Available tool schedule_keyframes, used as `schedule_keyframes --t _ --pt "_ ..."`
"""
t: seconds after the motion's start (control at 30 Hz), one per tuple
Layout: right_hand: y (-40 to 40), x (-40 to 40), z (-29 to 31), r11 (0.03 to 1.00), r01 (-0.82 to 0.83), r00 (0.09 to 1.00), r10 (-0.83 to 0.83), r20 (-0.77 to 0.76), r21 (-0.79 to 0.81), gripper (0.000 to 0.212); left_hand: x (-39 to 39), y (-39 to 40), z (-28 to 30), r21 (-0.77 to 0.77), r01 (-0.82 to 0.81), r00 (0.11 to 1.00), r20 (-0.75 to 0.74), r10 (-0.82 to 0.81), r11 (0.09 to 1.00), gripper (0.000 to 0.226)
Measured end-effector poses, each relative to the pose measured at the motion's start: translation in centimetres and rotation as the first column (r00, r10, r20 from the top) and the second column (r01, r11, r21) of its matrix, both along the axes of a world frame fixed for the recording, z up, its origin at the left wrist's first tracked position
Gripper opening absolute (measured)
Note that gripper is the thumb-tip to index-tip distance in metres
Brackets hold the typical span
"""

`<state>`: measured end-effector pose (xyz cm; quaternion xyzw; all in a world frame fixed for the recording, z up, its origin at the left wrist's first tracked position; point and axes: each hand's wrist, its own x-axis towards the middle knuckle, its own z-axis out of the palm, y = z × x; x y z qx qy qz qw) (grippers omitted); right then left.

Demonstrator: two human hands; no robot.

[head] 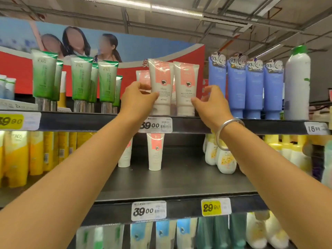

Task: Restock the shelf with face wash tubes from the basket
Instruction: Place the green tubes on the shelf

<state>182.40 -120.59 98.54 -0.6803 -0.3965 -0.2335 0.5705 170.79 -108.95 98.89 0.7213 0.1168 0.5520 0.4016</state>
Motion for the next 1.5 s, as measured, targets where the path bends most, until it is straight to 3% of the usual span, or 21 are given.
schedule_keyframes --t 0.1,0.2,0.23,0.37,0.53,0.7,0.93,1.13,1.3,1.5 --pt "-2.0 -1.7 -1.5 0.996 -0.054 0.998 0.055 -0.019 0.072 0.034 -1.3 -2.4 -2.4 -0.064 0.124 0.99 0.072 -0.119 0.99 0.021" --pt "-4.7 -3.6 -4.7 0.969 -0.224 0.97 0.232 -0.078 0.103 0.013 -2.5 -5.2 -6.0 -0.113 0.238 0.971 0.049 -0.234 0.965 0.002" --pt "-5.8 -4.1 -6.4 0.954 -0.285 0.949 0.294 -0.11 0.092 0.007 -2.7 -6.1 -7.6 -0.144 0.275 0.961 0.029 -0.274 0.95 0.005" --pt "-10.7 -5.3 -15.7 0.924 -0.38 0.867 0.372 -0.331 0.041 0.015 -3.0 -9.4 -16.4 -0.32 0.35 0.908 -0.114 -0.403 0.88 0.009" --pt "-16.8 -5.5 -30.3 0.934 -0.354 0.641 0.206 -0.739 -0.047 0.016 -3.6 -13.7 -29.7 -0.631 0.228 0.837 -0.262 -0.48 0.742 0.016" --pt "-22.8 -7.2 -43.1 0.953 -0.28 0.373 -0.004 -0.928 -0.117 0.015 -4.5 -18.7 -41.4 -0.809 0.049 0.741 -0.364 -0.565 0.585 0.018" --pt "-30.2 -11.1 -55.9 0.971 -0.1 0.091 -0.209 -0.974 -0.218 0.027 -6.3 -24.5 -53.4 -0.869 -0.181 0.562 -0.476 -0.677 0.461 0.019" --pt "-33.9 -15.4 -65.0 0.945 0.006 -0.221 -0.319 -0.922 -0.328 0.028 -7.8 -27.2 -61.8 -0.839 -0.266 0.393 -0.545 -0.741 0.475 0.017" --pt "-35.4 -17.0 -73.4 0.905 0.068 -0.357 -0.37 -0.858 -0.419 0.025 -6.8 -28.0 -70.0 -0.809 -0.305 0.217 -0.573 -0.79 0.503 0.012" --pt "-36.1 -17.1 -85.2 0.881 0.072 -0.418 -0.399 -0.816 -0.468 0.026 -5.4 -29.2 -82.2 -0.787 -0.41 0.132 -0.551 -0.824 0.461 0.009"
